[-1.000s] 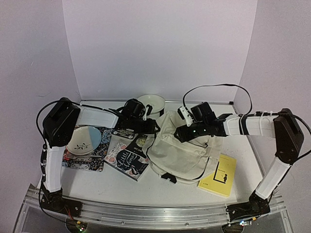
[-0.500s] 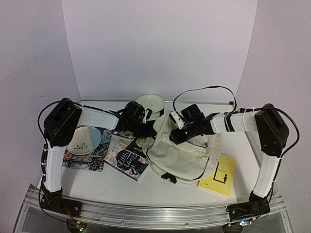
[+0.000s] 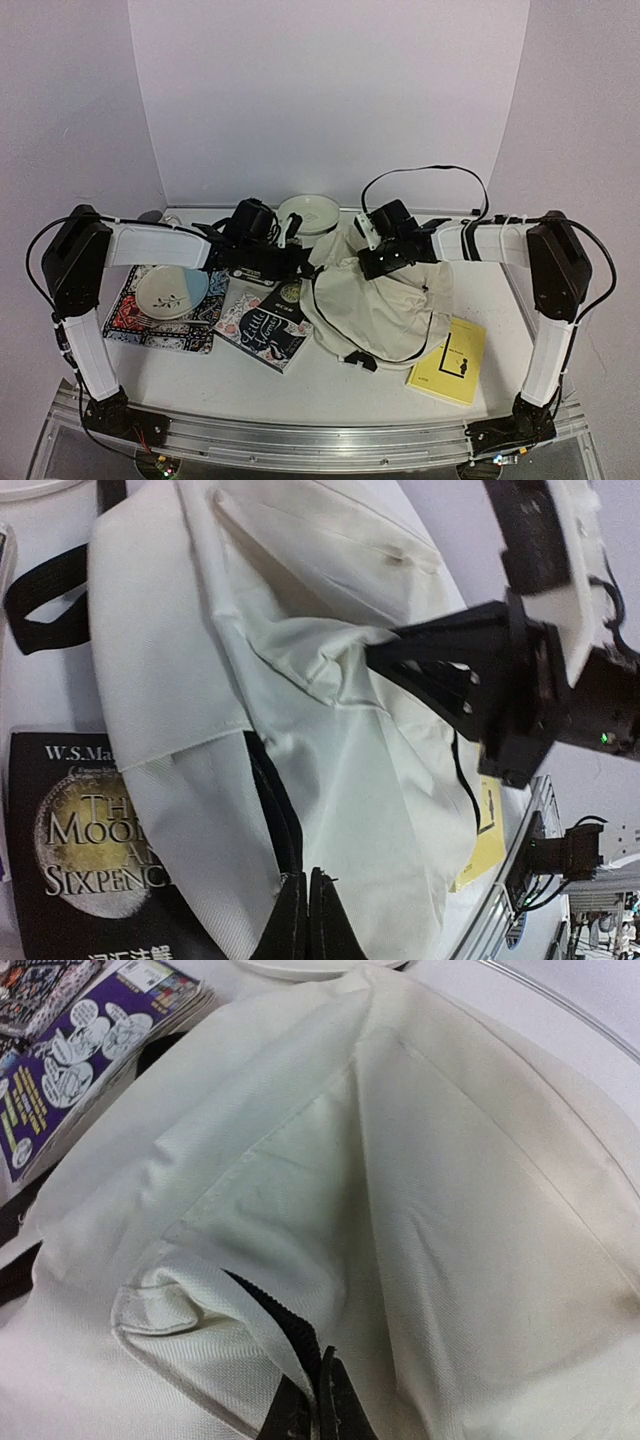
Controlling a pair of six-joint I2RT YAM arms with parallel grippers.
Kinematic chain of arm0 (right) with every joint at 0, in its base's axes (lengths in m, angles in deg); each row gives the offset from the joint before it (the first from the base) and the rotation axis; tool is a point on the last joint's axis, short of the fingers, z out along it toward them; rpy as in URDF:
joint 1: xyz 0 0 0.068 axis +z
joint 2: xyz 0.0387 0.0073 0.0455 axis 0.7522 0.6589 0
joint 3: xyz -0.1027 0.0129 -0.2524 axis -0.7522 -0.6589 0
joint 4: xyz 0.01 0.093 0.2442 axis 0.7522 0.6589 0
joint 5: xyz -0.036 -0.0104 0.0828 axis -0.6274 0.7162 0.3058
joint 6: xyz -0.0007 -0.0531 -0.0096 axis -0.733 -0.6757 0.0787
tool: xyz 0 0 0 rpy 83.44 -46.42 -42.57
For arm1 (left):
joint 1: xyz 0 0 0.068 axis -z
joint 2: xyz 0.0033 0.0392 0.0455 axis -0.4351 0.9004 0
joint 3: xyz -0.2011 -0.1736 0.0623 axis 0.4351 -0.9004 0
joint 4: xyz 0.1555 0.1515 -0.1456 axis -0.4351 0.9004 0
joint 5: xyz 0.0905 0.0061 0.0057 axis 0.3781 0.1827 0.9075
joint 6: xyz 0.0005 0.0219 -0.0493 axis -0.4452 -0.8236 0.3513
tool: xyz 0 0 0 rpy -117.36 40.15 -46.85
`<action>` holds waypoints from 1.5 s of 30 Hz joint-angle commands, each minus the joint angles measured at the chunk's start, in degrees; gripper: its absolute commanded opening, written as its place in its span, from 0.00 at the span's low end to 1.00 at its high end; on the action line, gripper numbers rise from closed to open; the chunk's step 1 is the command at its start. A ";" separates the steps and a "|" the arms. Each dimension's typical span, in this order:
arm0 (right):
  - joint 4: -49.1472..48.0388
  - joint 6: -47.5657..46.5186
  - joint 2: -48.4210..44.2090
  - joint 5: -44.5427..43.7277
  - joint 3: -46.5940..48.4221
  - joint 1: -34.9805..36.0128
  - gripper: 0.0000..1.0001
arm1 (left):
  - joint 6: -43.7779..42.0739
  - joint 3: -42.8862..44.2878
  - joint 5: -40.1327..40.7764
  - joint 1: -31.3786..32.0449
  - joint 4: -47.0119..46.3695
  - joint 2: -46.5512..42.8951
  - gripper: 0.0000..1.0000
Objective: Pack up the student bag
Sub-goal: Unzip the lower front pocket of the student bag, then pick up the lower front pocket of the student bag.
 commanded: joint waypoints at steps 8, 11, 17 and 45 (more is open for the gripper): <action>2.56 8.21 4.65 -8.75 13.65 -3.53 0.00 | -2.05 -2.69 -1.93 10.65 -0.52 -4.90 0.00; 2.57 7.48 6.63 -8.84 14.48 -3.52 0.00 | -3.56 -0.53 -0.67 13.94 -0.57 -3.26 0.00; 1.38 3.67 5.42 -1.92 11.31 -3.55 0.09 | -2.34 0.60 4.83 15.17 -1.42 -1.55 0.10; -2.65 -5.52 -20.68 10.26 -14.75 13.56 0.61 | 6.75 -9.31 10.18 4.30 -1.81 -11.83 0.53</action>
